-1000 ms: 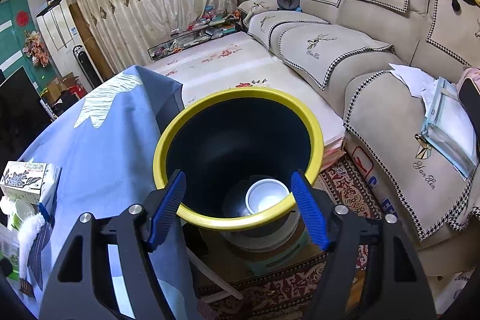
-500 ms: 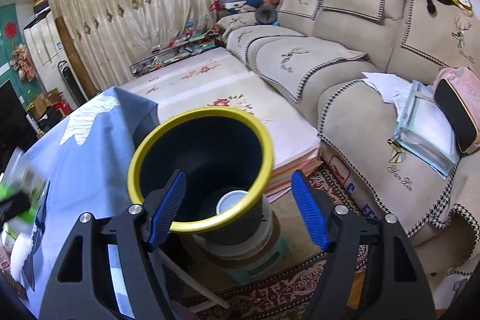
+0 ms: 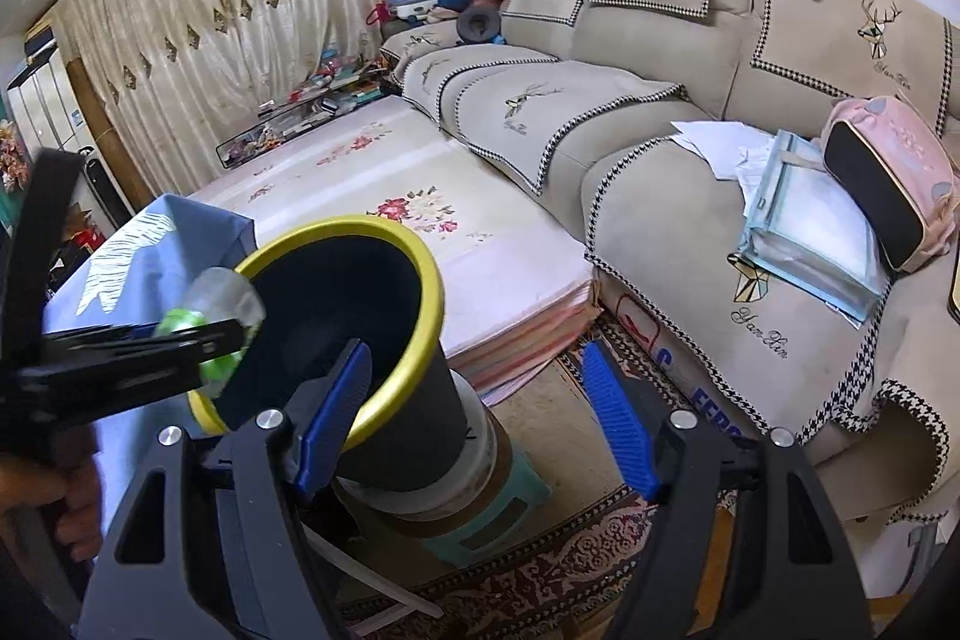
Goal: Collect trash
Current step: 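Drop the plastic cup into the bin with the left gripper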
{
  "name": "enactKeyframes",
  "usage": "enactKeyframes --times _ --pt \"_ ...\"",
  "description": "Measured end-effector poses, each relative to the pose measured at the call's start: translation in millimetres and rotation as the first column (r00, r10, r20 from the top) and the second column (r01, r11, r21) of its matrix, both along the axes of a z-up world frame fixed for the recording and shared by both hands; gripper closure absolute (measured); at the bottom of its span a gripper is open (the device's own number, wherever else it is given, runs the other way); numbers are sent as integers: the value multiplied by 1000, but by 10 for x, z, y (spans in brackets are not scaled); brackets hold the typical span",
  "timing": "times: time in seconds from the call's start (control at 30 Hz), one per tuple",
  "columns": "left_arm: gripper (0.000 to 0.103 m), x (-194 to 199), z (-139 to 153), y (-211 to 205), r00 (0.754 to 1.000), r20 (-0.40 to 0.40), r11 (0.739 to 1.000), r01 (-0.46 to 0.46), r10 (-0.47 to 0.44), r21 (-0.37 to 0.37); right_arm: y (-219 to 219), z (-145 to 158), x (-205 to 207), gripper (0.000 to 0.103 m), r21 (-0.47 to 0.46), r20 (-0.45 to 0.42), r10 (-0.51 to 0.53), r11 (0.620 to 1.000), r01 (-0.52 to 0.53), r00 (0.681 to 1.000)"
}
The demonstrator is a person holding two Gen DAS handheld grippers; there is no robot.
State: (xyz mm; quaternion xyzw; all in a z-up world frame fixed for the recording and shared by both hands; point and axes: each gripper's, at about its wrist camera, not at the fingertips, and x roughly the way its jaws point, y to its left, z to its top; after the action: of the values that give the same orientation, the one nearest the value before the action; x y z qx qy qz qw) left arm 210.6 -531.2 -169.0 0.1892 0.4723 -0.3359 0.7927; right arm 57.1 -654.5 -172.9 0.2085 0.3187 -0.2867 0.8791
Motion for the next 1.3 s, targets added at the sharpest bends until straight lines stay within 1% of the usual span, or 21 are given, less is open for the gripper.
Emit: enactKeyframes --times 0.13,0.23,0.3,0.37,0.43,0.47,0.53,0.57,0.67,0.7,0.77,0.83,0.93,1.0,1.03,1.07,1.1,1.13,1.17,1.23,1.3 --pt "52 132 -265 -179 1000 -26 999 -4 5 33 -56 -66 5 34 9 -14 -6 1000 6 1000" --pt "52 234 -390 -251 999 -42 999 -14 16 49 -75 -113 9 33 19 -21 -10 1000 10 1000" --pt "36 262 -397 -274 999 -28 998 -25 27 49 -73 -131 6 33 22 -24 -10 1000 11 1000" --pt "35 267 -345 -240 999 -10 999 -36 37 40 -71 -132 4 33 23 -24 -10 1000 11 1000" --pt "35 236 -213 -167 999 -10 999 -49 50 13 -67 -125 -1 33 20 -23 -13 1000 13 1000" --pt "35 205 -93 -91 998 1 998 -62 62 -13 -61 -119 -8 33 17 -22 -14 1000 14 1000" --pt "35 91 206 86 996 53 995 -74 77 -62 -55 -110 -21 33 16 -22 -14 1000 14 1000" --pt "33 27 350 181 994 78 994 -75 82 -81 -47 -106 -21 32 16 -22 -10 1000 11 1000" --pt "19 -221 811 546 981 162 985 -81 106 -152 24 -96 -12 32 15 -20 8 1000 -8 1000" --pt "16 -309 944 683 976 188 982 -78 111 -170 71 -91 11 32 17 -20 24 1000 -24 1000" --pt "13 -451 1181 1003 962 240 977 -85 131 -195 169 -74 56 32 18 -17 55 998 -55 998" --pt "11 -530 1336 1347 951 263 970 -107 164 -219 336 -44 141 32 16 -16 108 994 -107 994" --pt "11 -575 1508 2007 928 268 946 -190 260 -263 611 -7 279 31 39 -3 207 978 -207 978" --pt "11 -585 1587 2498 898 272 920 -269 347 -285 828 14 376 31 42 -3 268 963 -267 964" --pt "11 -596 1610 2678 885 275 910 -295 375 -291 982 29 435 31 45 -1 316 948 -316 949" --pt "11 -623 1645 2916 867 282 896 -330 412 -296 1130 45 485 31 51 3 364 930 -364 931" --pt "11 -637 1668 3089 854 285 887 -353 435 -298 1254 54 520 31 55 5 396 917 -396 918" --pt "11 -671 1674 3332 838 288 875 -379 463 -303 1416 74 567 31 56 6 438 897 -437 899" --pt "11 -701 1686 3487 828 289 865 -395 481 -309 1590 96 613 31 50 5 479 877 -479 878" --pt "10 -781 1697 3813 798 298 843 -434 523 -318 1877 143 681 31 33 3 539 842 -538 843" --pt "10 -869 1702 4125 762 321 823 -474 562 -315 2147 189 750 31 27 6 589 808 -589 808"
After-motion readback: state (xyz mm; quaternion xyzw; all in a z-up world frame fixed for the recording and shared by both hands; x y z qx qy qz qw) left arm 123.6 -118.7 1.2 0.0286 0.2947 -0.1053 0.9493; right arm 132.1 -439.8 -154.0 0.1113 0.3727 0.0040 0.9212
